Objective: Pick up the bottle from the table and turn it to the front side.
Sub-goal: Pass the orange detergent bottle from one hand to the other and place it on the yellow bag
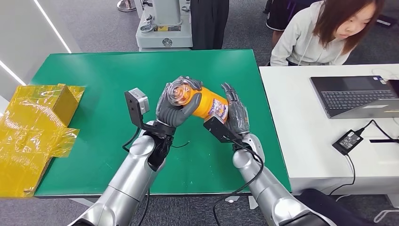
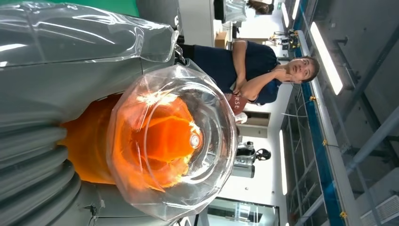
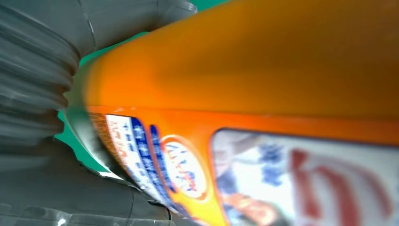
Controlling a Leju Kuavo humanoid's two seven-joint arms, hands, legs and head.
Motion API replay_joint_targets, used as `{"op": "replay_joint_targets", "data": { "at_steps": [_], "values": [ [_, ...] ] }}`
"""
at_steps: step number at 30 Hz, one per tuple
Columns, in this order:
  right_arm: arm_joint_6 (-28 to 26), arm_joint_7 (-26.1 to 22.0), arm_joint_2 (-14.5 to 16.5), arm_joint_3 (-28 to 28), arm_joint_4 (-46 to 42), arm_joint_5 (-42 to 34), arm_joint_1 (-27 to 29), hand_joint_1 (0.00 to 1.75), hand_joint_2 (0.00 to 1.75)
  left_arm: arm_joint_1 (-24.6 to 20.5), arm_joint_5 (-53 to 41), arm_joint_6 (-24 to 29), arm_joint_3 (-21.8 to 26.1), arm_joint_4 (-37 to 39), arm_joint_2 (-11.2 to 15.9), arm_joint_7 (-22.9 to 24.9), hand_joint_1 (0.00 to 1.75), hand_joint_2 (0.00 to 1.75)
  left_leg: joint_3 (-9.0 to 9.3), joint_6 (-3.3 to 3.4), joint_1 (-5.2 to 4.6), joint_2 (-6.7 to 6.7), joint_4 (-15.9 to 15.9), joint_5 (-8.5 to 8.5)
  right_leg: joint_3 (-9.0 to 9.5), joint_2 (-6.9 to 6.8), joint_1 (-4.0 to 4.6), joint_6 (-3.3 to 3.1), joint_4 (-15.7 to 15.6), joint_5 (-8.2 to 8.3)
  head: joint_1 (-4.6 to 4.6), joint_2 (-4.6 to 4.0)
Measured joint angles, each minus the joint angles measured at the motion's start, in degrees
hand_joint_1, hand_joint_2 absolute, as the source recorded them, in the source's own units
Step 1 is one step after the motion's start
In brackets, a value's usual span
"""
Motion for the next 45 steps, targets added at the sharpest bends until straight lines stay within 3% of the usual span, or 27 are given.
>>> {"op": "replay_joint_targets", "data": {
  "at_steps": [10,16,23,31,35,39,41,45],
  "values": [
    [2.13,0.24,-1.87,-3.31,-16.34,-2.75,11.33,0.00,1.75,-0.10,-4.52,3.09,0.52,-0.12,3.20,-1.68,1.75,1.75,-0.01,0.00,0.00,-0.01,-0.01,-0.01,0.00,-0.01,0.00,0.00,-0.01,-0.01,0.00,0.00],
    [4.04,-0.27,-3.21,-3.91,-32.68,-3.40,21.08,0.00,1.75,-0.09,-25.36,19.56,0.81,-5.28,7.36,-0.74,1.75,1.75,-0.01,0.00,0.00,0.00,-0.03,-0.01,-0.02,-0.02,0.00,-0.02,-0.01,-0.03,-0.01,0.00],
    [4.35,0.22,-3.69,-3.89,-42.43,-2.90,25.69,0.00,1.75,0.00,-32.09,22.15,1.79,-8.96,9.96,0.03,1.75,1.75,-0.01,0.00,0.01,0.01,-0.05,-0.01,0.00,-0.02,0.01,-0.04,0.01,-0.05,0.02,0.00],
    [2.63,0.01,-4.58,-3.24,-48.31,-3.43,28.55,0.00,1.75,-0.24,-47.96,31.75,2.81,-9.55,13.40,1.99,1.75,1.75,0.00,0.00,0.01,0.01,-0.04,-0.01,-0.01,-0.02,0.01,-0.04,0.01,-0.05,0.01,0.00],
    [0.90,-0.52,-4.97,-2.21,-49.64,-4.55,29.31,0.00,1.75,-1.89,-68.77,42.21,1.99,-9.15,15.85,8.43,1.75,1.75,0.00,0.00,0.01,0.06,-0.04,-0.01,-0.04,0.05,0.02,-0.04,0.01,-0.05,0.00,0.00],
    [-0.39,-1.37,-5.27,-1.22,-50.41,-5.72,29.93,0.00,1.75,-4.55,-89.28,46.43,-0.18,-8.06,19.27,17.35,1.75,1.75,0.01,-0.01,0.02,0.07,-0.04,0.00,-0.05,0.06,0.02,-0.05,0.03,-0.04,0.00,0.00],
    [-1.20,-1.65,-5.60,-0.73,-50.70,-6.34,30.27,0.00,1.75,-6.34,-94.31,46.88,-2.94,-7.09,21.60,22.71,1.75,1.75,0.02,-0.01,0.02,0.09,-0.04,0.00,-0.06,0.09,0.02,-0.06,0.04,-0.04,0.00,0.00],
    [-2.61,-2.24,-6.28,-0.32,-51.24,-7.46,31.13,0.00,1.75,-10.63,-95.67,46.82,-11.31,-4.87,26.37,32.10,1.75,1.75,0.02,-0.01,0.02,0.09,-0.04,0.01,-0.05,0.07,0.02,-0.06,0.04,-0.04,0.01,0.00]
  ]
}}
